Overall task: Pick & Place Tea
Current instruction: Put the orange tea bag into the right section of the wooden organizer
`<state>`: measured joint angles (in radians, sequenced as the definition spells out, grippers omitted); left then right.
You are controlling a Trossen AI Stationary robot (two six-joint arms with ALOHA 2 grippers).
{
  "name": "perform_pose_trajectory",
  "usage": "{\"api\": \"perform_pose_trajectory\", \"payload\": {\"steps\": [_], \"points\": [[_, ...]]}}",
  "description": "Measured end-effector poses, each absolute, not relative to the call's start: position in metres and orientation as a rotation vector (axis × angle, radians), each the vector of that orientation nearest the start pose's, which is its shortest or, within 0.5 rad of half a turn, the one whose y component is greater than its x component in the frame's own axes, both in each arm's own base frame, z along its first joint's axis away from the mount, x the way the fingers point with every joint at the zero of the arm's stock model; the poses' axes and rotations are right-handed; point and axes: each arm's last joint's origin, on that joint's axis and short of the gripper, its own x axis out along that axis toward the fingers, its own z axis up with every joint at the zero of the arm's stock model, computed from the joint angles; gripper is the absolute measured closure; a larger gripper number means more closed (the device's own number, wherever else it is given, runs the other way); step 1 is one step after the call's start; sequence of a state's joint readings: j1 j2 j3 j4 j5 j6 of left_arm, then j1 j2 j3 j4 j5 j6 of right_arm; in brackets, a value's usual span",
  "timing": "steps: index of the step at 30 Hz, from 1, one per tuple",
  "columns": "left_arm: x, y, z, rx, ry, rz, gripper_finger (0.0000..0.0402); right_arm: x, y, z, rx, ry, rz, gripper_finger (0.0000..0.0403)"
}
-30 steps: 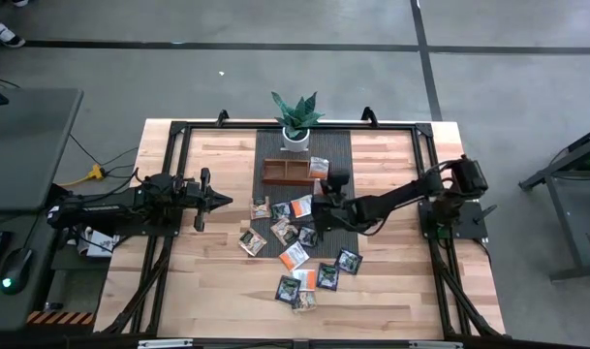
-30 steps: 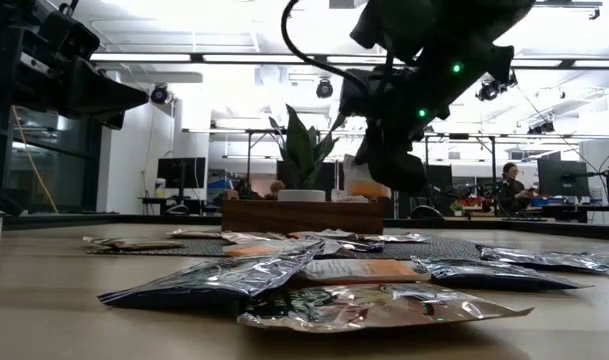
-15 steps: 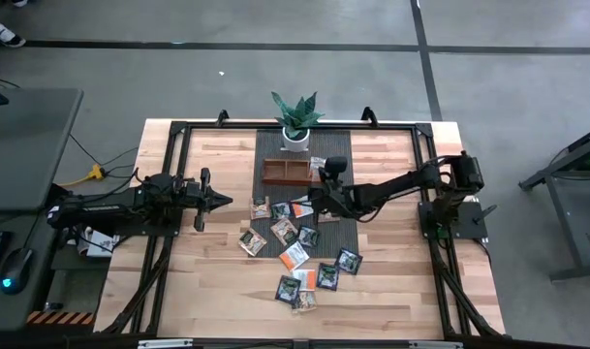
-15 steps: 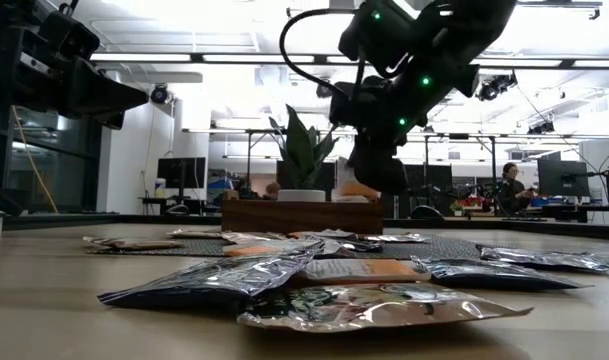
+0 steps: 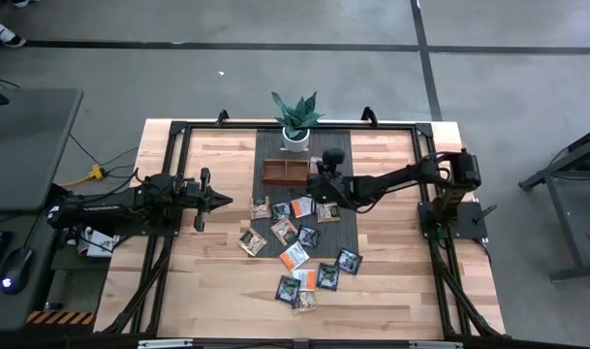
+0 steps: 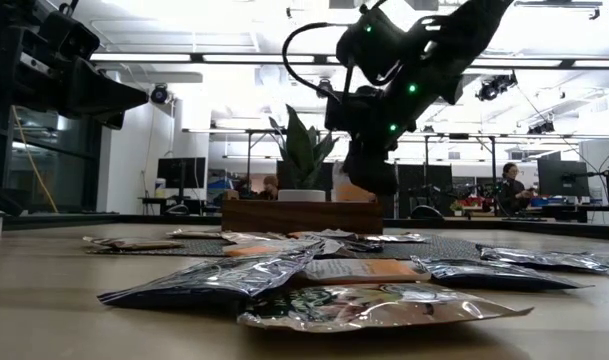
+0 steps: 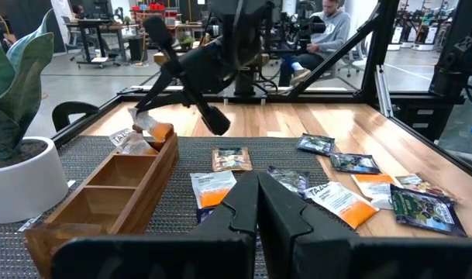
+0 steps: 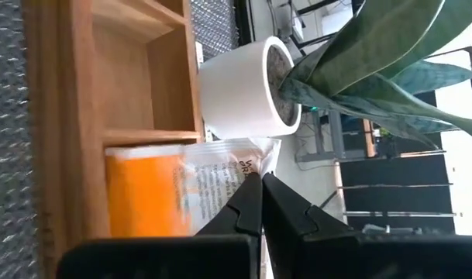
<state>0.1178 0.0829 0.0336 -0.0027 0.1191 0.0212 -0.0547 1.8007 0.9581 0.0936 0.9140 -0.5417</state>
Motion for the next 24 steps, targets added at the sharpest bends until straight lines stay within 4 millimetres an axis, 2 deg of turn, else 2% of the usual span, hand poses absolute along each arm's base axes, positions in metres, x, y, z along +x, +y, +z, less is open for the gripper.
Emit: {"api": "perform_pose_trajectory", "payload": {"steps": [9,17,24], "points": [[0.101,0.008,0.168,0.015,0.051,-0.002,0.0401,0.353,-0.053,0.146,-0.820,0.978,-0.698,0.0403],[0.101,0.008,0.168,0.015,0.052,-0.002,0.0401,0.354,-0.053,0.145,-0.818,0.978,-0.699,0.0399],[0.101,0.008,0.168,0.015,0.051,-0.002,0.0401,0.353,-0.053,0.145,-0.820,0.986,-0.696,0.0343]]}}
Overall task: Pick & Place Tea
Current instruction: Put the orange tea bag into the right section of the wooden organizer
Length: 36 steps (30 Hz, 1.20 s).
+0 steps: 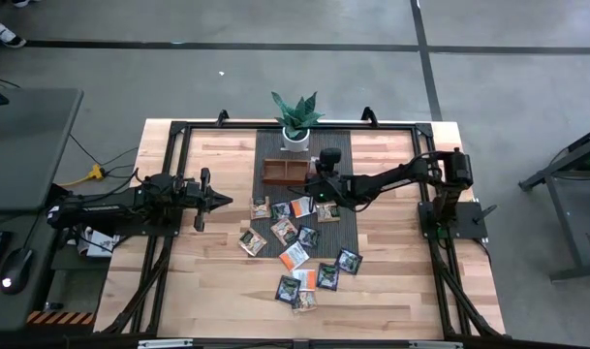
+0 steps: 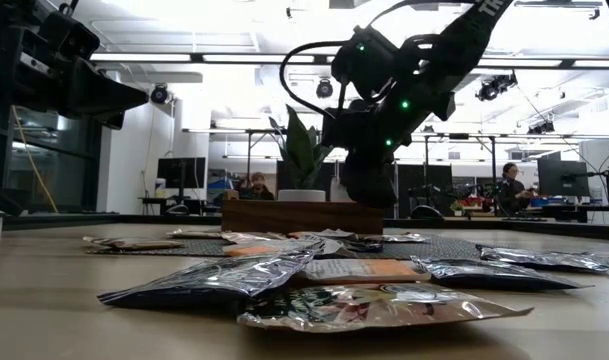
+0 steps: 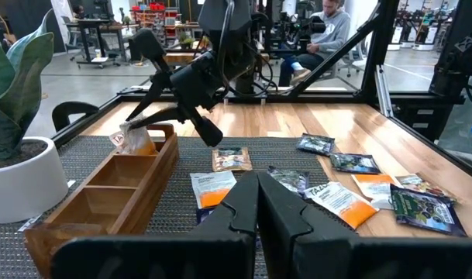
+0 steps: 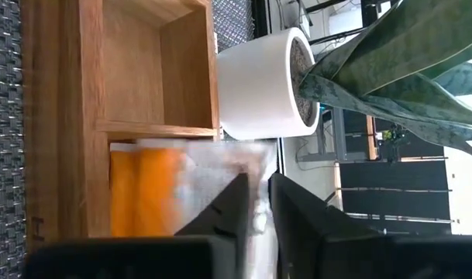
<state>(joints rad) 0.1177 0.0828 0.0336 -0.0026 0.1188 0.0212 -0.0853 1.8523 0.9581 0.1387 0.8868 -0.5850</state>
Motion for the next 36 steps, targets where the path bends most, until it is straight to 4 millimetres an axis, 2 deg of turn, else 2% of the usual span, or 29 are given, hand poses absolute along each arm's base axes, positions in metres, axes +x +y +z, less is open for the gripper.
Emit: {"api": "perform_pose_trajectory", "payload": {"steps": [8,16,22,26,31,36], "points": [[0.101,0.008,0.168,0.015,0.051,-0.002,0.0401,0.353,-0.051,0.145,-0.824,0.984,-0.698,0.0278],[0.101,0.008,0.168,0.015,0.051,-0.002,0.0401,0.365,-0.036,0.159,-0.741,0.924,-0.693,0.0268],[0.101,0.008,0.168,0.015,0.051,-0.002,0.0401,0.370,-0.029,0.188,-0.349,0.872,-0.719,0.0269],[0.101,0.008,0.168,0.015,0.052,-0.001,0.0401,0.371,-0.024,0.197,-0.059,0.917,-0.594,0.0269],[0.101,0.009,0.168,0.015,0.052,0.000,0.0401,0.373,-0.017,0.195,0.223,0.962,-0.326,0.0269],[0.101,0.009,0.168,0.015,0.052,0.001,0.0401,0.369,-0.020,0.179,0.424,0.932,-0.245,0.0269]]}}
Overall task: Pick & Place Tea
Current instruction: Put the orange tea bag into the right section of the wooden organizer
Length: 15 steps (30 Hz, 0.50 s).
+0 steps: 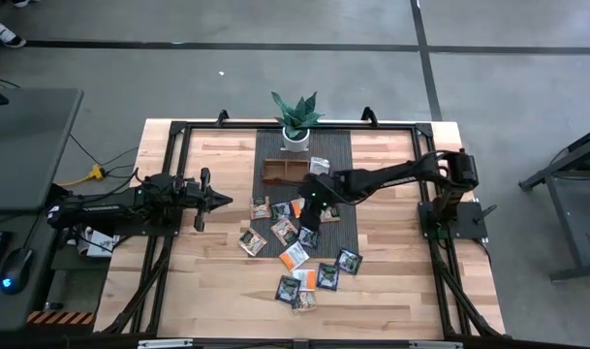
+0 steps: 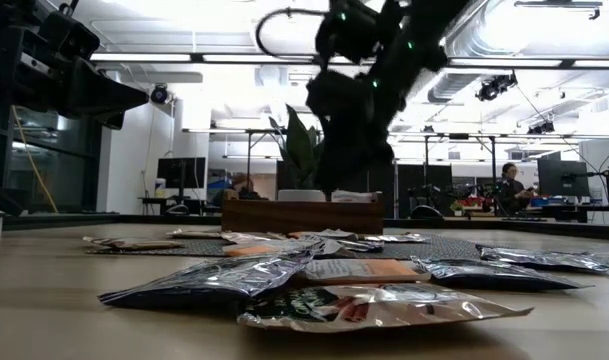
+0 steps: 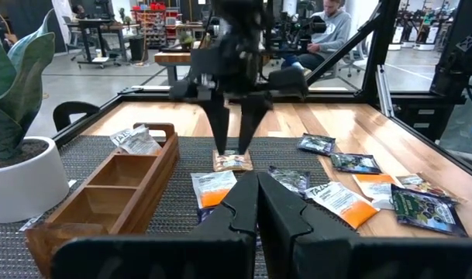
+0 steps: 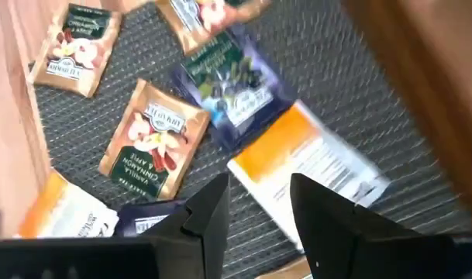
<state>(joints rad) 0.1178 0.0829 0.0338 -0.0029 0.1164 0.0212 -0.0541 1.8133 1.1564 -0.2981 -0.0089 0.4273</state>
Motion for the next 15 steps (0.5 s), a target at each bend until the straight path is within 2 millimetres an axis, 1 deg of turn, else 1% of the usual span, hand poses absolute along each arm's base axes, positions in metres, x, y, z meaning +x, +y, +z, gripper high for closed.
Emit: {"api": "perform_pose_trajectory", "payload": {"steps": [3,8,15], "points": [[0.101,0.009,0.168,0.015,0.052,0.001,0.0401,0.365,-0.023,0.168,0.530,0.910,-0.264,0.0269],[0.101,0.009,0.168,0.015,0.052,0.001,0.0401,0.355,-0.032,0.153,0.696,0.904,-0.377,0.0269],[0.101,0.009,0.168,0.015,0.052,0.002,0.0401,0.351,-0.047,0.150,0.819,0.877,-0.490,0.0269]]}}
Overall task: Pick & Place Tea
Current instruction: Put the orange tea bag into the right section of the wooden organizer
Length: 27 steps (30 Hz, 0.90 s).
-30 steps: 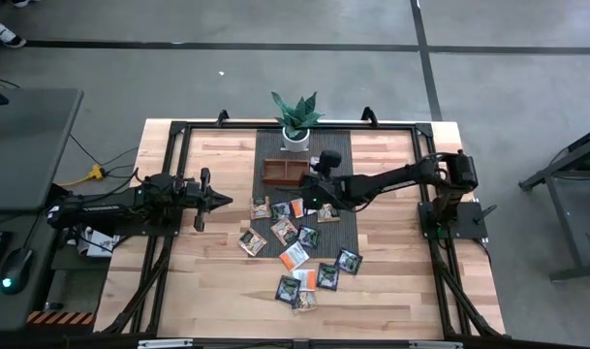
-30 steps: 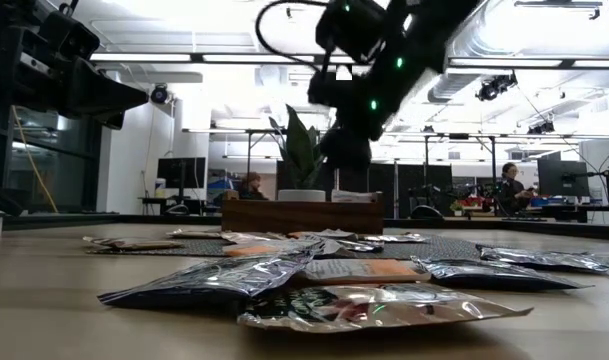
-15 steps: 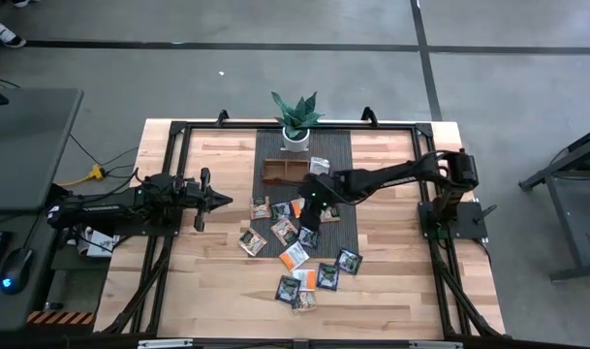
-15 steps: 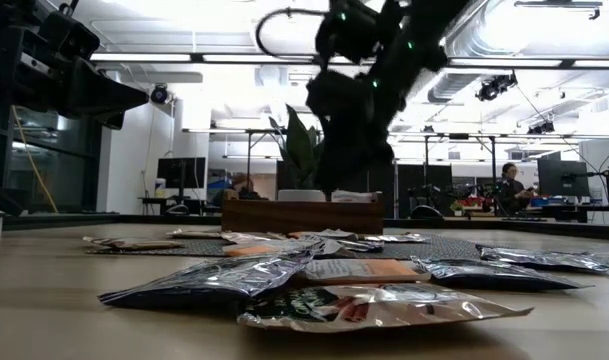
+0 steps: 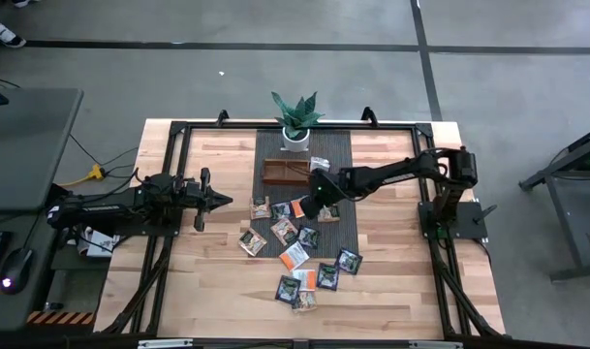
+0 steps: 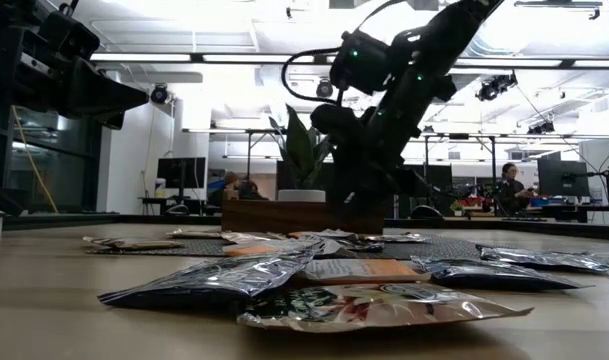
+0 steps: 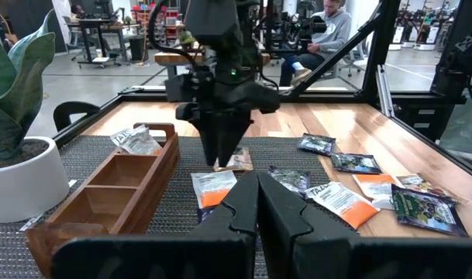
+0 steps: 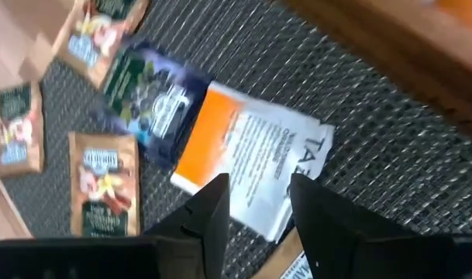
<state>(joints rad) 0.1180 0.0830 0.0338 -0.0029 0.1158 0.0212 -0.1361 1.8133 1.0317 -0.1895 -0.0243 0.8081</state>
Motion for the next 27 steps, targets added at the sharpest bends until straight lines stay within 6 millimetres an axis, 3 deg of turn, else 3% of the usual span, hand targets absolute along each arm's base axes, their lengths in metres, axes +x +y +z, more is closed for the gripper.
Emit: {"api": "perform_pose_trajectory", "payload": {"steps": [7,15,27], "points": [[0.101,0.009,0.168,0.015,0.052,0.002,0.0401,0.344,-0.060,0.145,0.844,0.893,-0.623,0.0269],[0.101,0.009,0.168,0.015,0.052,0.002,0.0401,0.350,-0.059,0.132,0.886,0.903,-0.606,0.0269],[0.101,0.009,0.168,0.015,0.052,0.003,0.0401,0.366,-0.058,0.140,0.861,0.908,-0.608,0.0269]]}}
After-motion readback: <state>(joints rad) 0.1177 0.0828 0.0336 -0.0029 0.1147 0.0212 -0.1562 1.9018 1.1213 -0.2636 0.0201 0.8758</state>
